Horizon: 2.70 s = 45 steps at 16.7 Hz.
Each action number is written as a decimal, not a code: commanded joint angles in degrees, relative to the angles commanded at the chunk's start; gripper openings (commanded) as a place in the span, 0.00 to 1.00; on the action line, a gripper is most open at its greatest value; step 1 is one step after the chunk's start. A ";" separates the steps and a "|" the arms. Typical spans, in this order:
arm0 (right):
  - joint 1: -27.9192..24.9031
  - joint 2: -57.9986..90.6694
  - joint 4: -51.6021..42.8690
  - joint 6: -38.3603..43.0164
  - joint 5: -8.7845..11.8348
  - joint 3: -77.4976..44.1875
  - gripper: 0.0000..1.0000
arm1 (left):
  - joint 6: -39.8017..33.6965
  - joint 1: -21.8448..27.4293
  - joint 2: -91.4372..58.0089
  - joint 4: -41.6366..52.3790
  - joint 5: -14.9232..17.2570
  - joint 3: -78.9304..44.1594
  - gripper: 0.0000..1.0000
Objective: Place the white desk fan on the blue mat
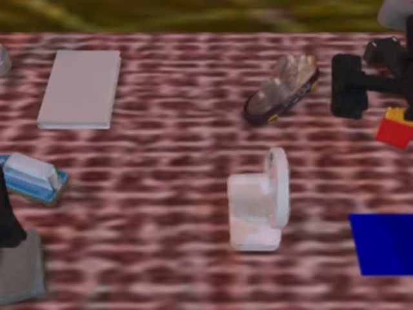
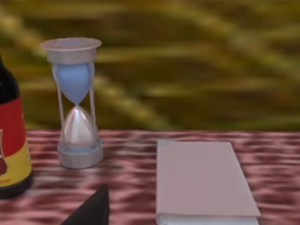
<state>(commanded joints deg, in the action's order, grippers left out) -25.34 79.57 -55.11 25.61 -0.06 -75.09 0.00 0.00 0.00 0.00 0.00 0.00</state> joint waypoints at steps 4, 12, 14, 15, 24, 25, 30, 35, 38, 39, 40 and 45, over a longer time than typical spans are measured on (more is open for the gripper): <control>-6.07 19.77 -13.21 6.10 -0.01 -18.01 1.00 | 0.00 0.00 0.00 0.00 0.00 0.00 1.00; -11.66 37.08 -26.48 11.68 -0.10 -33.09 1.00 | 0.00 0.00 0.00 0.00 0.00 0.00 1.00; -11.66 37.08 -26.48 11.68 -0.10 -33.09 1.00 | 0.00 0.00 0.00 0.00 0.00 0.00 1.00; -11.66 37.08 -26.48 11.68 -0.10 -33.09 1.00 | 0.00 0.00 0.00 0.00 0.00 0.00 1.00; -11.73 37.11 -15.61 11.75 -0.10 -22.29 1.00 | 0.00 0.00 0.00 0.00 0.00 0.00 1.00; -11.76 37.16 -15.19 11.78 -0.10 -21.88 1.00 | 0.00 0.00 0.00 0.00 0.00 0.00 1.00; -11.76 37.16 -15.18 11.78 -0.10 -21.87 0.85 | 0.00 0.00 0.00 0.00 0.00 0.00 1.00; -11.76 37.16 -15.18 11.78 -0.10 -21.87 0.47 | 0.00 0.00 0.00 0.00 0.00 0.00 1.00; -11.76 37.16 -15.18 11.78 -0.10 -21.87 0.25 | 0.00 0.00 0.00 0.00 0.00 0.00 1.00; -11.76 37.16 -15.18 11.78 -0.10 -21.87 0.17 | 0.00 0.00 0.00 0.00 0.00 0.00 1.00; -11.76 37.16 -15.18 11.78 -0.10 -21.87 0.10 | 0.00 0.00 0.00 0.00 0.00 0.00 1.00; -11.76 37.16 -15.18 11.78 -0.10 -21.87 0.00 | 0.00 0.00 0.00 0.00 0.00 0.00 1.00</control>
<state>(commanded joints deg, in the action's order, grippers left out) -37.09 116.72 -70.29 37.38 -0.16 -96.96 0.00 0.00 0.00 0.00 0.00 0.00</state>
